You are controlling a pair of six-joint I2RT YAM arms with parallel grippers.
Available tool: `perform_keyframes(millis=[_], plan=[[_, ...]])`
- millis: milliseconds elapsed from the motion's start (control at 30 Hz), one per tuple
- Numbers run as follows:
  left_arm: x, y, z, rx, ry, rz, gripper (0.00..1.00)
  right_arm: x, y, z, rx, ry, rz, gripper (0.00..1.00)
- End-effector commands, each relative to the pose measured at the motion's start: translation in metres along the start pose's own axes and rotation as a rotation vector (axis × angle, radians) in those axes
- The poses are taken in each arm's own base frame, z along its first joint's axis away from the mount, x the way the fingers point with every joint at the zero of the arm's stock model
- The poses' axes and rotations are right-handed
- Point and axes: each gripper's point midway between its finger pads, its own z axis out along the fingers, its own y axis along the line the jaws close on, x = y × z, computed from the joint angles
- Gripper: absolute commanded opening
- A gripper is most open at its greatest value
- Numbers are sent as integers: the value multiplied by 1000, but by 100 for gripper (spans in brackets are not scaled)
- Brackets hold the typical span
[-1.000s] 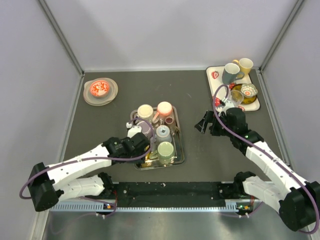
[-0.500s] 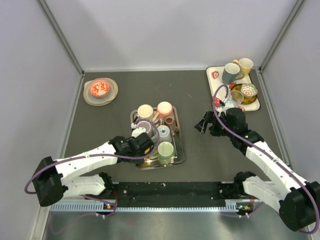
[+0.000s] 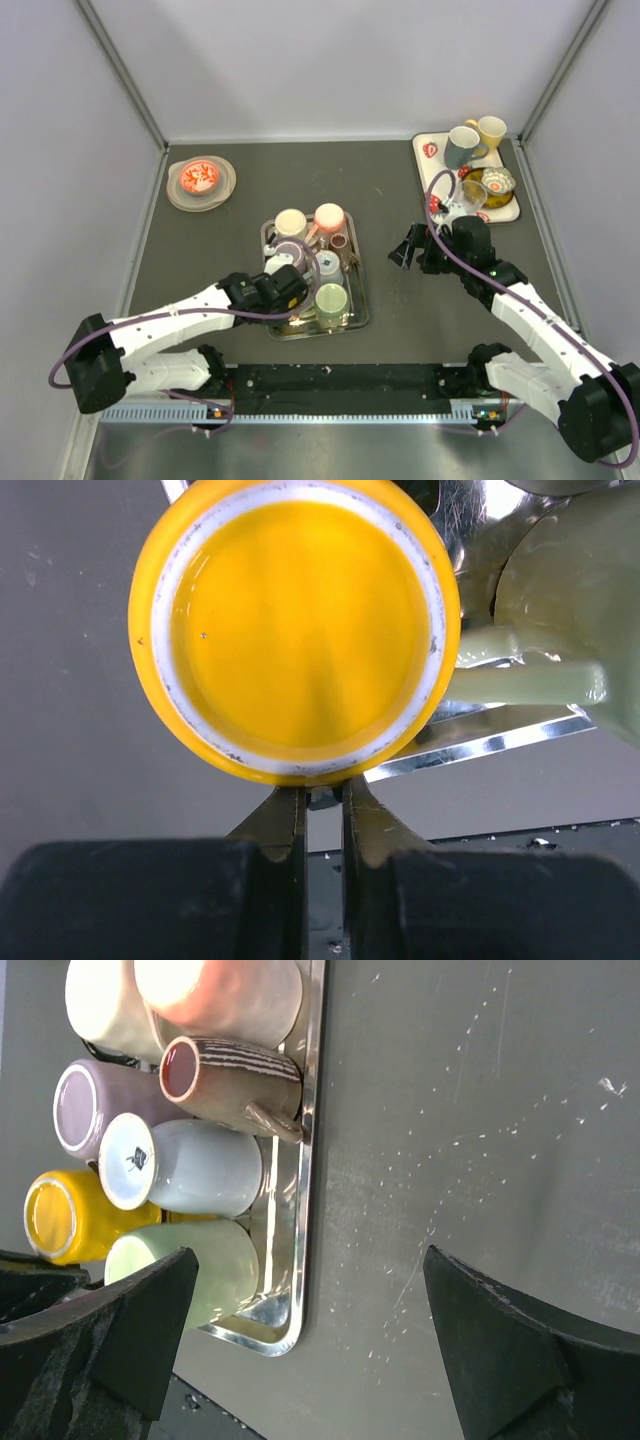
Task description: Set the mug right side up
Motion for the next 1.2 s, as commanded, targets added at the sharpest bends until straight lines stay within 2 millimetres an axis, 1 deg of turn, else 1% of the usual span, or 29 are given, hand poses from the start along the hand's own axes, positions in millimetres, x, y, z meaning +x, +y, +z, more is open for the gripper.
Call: perform_keyframes(millis=[0,33,100,133,200,233,300,367,433,467,500,533,567,600,633,667,733,767,800,833,867,900,967,1000,1033,1067,1100,1133,1167], plan=[[-8,1,-21,38,-51,-9,0,-9,25,-9,-89,-4,-27,96],[-17,-3,-36,80,-91,-23,0,-10,29,-12,-105,-3,-30,96],[-26,-7,-52,126,-136,-27,0,-12,40,-17,-148,2,-36,96],[-34,-10,-66,169,-173,-39,0,-14,45,-20,-166,-3,-38,96],[-41,-13,-79,214,-204,-53,0,-18,55,-27,-204,-16,-42,96],[-46,-16,-89,246,-225,-63,0,-19,57,-30,-214,-19,-39,96],[-52,-20,-100,289,-247,-72,0,-22,66,-37,-248,-29,-40,96],[-62,-30,-115,366,-289,-85,0,-24,74,-44,-283,-35,-29,96],[-74,-38,-134,450,-346,-99,0,-27,87,-53,-346,-47,-15,97],[-87,-46,-146,506,-404,-114,0,-26,91,-56,-374,-51,-8,98],[-94,-49,-156,544,-443,-124,0,-26,100,-63,-425,-57,-7,99],[-102,-55,-164,585,-478,-137,0,-33,110,-68,-472,-89,18,99],[-116,-65,-180,661,-544,-155,0,-35,114,-71,-499,-104,33,99],[-125,-69,-192,708,-595,-173,0,-29,116,-74,-525,-92,85,99],[-129,-74,-196,745,-623,-178,0,-39,125,-79,-579,-142,87,99],[-143,-82,-216,827,-692,-197,0,-34,123,-77,-594,-137,116,99],[-151,-88,-231,888,-745,-199,0,-33,131,-82,-663,-128,191,99],[-155,-93,-240,927,-775,-189,0,-34,135,-83,-705,-144,195,99],[-164,-97,-254,977,-828,-202,0,-30,140,-87,-746,-108,226,99],[-168,-99,-262,1008,-858,-210,0,-28,141,-84,-759,-87,238,98],[-171,-101,-268,1036,-881,-213,0,-29,144,-86,-792,-90,233,98],[-179,-103,-281,1083,-932,-232,0,-26,147,-88,-816,-68,245,97],[-182,-108,-289,1132,-950,-253,0,-27,153,-96,-888,-94,223,97],[-182,-114,-287,1160,-944,-246,0,-29,156,-102,-917,-102,234,96],[-187,-115,-297,1209,-968,-270,0,-29,158,-105,-939,-112,231,96],[-189,-118,-299,1235,-972,-280,0,-28,158,-107,-953,-114,229,95],[-188,-122,-292,1247,-956,-283,0,-31,162,-112,-977,-125,219,95],[-192,-122,-305,1307,-988,-309,0,-32,164,-115,-987,-126,212,94],[-195,-124,-299,1318,-984,-316,0,-31,166,-117,-1004,-117,201,93]])
